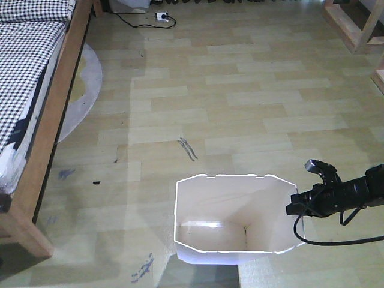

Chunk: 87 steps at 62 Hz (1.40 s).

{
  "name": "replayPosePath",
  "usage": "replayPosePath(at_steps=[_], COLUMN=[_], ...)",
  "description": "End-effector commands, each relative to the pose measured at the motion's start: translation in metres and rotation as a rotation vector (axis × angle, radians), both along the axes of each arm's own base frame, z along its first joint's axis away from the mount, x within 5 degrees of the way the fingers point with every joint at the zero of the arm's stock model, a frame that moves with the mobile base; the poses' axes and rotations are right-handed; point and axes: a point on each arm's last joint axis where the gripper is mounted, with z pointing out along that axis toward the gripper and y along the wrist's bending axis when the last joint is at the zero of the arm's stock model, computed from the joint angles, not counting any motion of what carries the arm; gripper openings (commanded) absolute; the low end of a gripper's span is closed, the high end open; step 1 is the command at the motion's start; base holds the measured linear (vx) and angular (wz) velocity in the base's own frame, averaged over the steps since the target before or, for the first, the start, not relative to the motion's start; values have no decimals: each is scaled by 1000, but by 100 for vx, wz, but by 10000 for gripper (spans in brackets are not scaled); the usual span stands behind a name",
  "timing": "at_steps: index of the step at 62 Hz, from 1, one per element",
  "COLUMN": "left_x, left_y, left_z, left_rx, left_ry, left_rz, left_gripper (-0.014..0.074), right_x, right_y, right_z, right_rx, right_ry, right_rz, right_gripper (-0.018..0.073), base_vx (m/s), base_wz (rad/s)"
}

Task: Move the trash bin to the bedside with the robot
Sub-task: 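Hold the bin in the right gripper while the base turns toward the bed, then carry the held bin with the right gripper to the floor beside the bed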

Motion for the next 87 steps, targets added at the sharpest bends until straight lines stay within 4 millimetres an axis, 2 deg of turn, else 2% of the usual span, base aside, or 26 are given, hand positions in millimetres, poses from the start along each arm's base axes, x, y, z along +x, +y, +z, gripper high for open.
replayPosePath(at_steps=[1, 87], left_x=[1, 1], left_y=[0, 0], left_z=[1, 1], left_rx=[-7, -7], left_ry=[-63, -63], left_rz=[-4, -4], left_gripper=[-6, -6], right_x=[13, 13], right_y=[11, 11], right_z=[38, 38], right_rx=[210, 213], right_ry=[-97, -98], right_rz=[8, 9], right_gripper=[-5, -5], base_vx=[34, 29], base_wz=[-3, 4])
